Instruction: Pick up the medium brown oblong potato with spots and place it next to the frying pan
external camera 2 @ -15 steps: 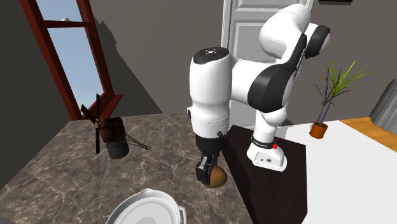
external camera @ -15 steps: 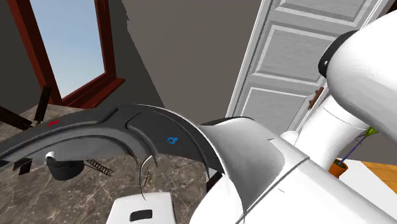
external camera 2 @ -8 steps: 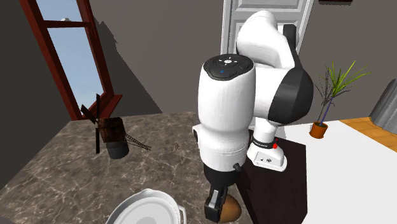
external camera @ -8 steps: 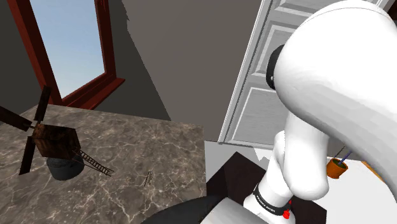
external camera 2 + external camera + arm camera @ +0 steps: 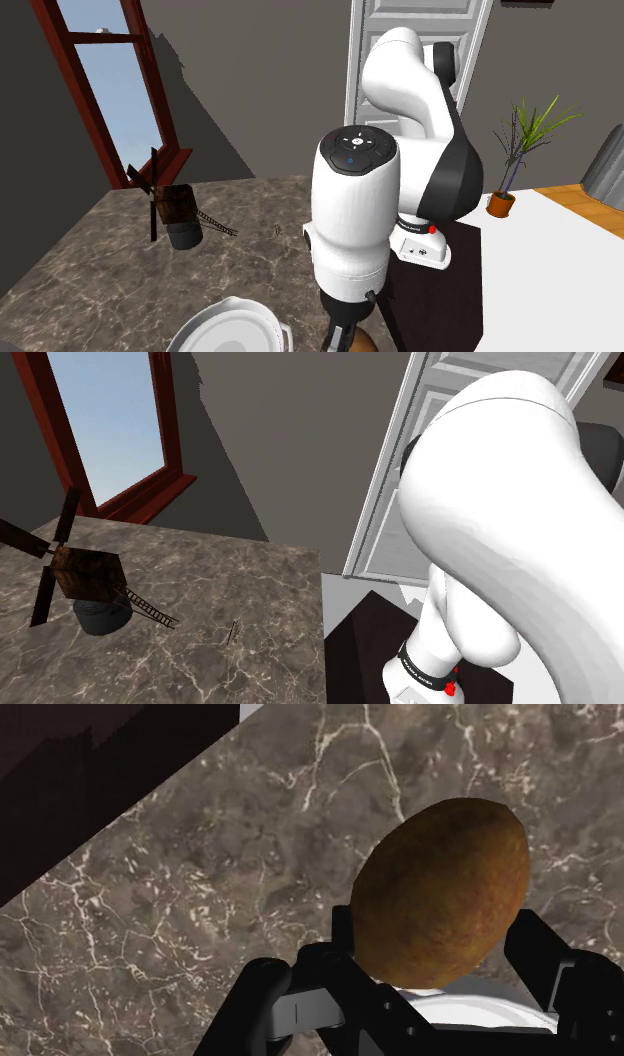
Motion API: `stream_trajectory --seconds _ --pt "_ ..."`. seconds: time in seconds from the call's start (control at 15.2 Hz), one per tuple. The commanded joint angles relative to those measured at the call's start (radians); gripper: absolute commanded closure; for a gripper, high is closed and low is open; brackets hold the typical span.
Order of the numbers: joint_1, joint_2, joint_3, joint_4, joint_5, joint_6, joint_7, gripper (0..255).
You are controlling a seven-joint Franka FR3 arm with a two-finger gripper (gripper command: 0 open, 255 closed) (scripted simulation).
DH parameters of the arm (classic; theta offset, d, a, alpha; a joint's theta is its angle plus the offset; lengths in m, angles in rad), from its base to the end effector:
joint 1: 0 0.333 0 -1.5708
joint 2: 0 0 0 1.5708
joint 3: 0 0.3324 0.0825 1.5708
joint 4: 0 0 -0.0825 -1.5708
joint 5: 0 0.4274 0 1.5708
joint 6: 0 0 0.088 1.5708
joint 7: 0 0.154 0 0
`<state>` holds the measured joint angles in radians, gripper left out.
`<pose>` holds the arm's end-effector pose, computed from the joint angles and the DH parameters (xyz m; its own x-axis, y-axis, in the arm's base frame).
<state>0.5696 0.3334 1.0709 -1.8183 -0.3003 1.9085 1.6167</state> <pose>0.0220 0.6406 0.3840 0.9929 0.1181 -0.0121 0.1186 -0.9913 0.0566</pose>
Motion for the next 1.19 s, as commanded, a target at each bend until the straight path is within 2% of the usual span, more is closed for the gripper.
stream_trajectory --seconds 0.0,0.99,1.12 --pt "0.006 0.013 -0.009 -0.016 -0.014 0.024 0.007 255" --pt "0.067 0.119 -0.088 -0.11 -0.125 0.181 0.077 255" --pt "0.067 0.119 -0.088 -0.111 -0.125 0.181 0.077 255"
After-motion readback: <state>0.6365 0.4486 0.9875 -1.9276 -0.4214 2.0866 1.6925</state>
